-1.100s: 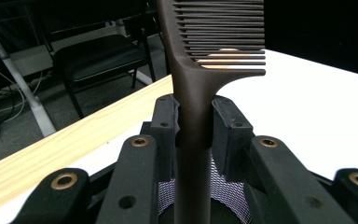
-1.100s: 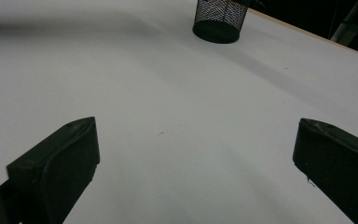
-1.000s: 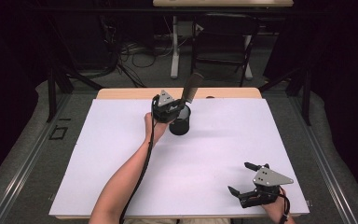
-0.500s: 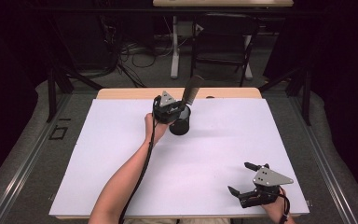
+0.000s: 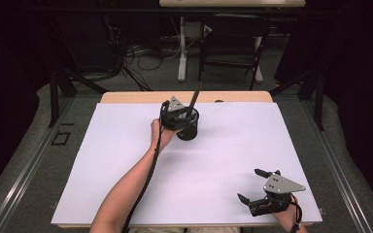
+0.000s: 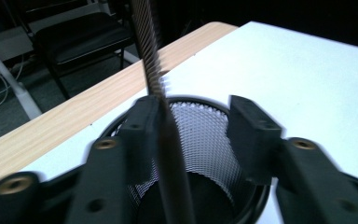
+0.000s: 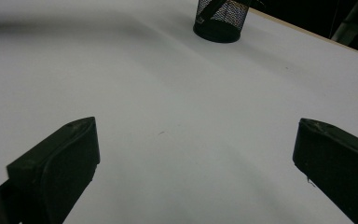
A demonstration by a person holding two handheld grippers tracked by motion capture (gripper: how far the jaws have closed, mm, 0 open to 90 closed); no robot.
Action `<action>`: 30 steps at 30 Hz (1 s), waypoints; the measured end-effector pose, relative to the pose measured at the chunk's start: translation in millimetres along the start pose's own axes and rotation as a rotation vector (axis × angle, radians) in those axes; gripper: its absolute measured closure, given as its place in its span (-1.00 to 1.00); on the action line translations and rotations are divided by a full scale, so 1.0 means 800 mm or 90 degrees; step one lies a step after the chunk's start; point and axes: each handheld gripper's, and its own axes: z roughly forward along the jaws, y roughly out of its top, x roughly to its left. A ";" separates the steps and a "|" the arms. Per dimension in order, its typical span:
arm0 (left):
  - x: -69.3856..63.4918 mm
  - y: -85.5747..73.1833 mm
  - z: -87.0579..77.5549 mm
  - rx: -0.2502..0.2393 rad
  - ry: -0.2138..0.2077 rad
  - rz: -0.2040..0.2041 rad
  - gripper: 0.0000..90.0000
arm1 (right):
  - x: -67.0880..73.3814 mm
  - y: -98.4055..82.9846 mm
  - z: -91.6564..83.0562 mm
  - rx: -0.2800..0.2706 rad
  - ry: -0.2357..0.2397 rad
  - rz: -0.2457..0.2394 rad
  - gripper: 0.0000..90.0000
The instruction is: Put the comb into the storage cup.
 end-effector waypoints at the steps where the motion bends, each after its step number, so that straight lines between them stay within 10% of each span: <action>1: 0.000 0.001 -0.002 0.001 0.000 -0.002 0.03 | 0.000 0.000 0.000 0.000 0.000 0.000 -1.00; 14: 0.003 0.008 -0.031 0.014 -0.008 -0.008 -0.62 | 0.000 0.000 0.001 0.003 -0.001 -0.003 -1.00; 30: 0.001 0.008 -0.067 0.041 -0.013 0.000 -0.88 | 0.000 0.000 0.002 0.004 0.001 0.000 -1.00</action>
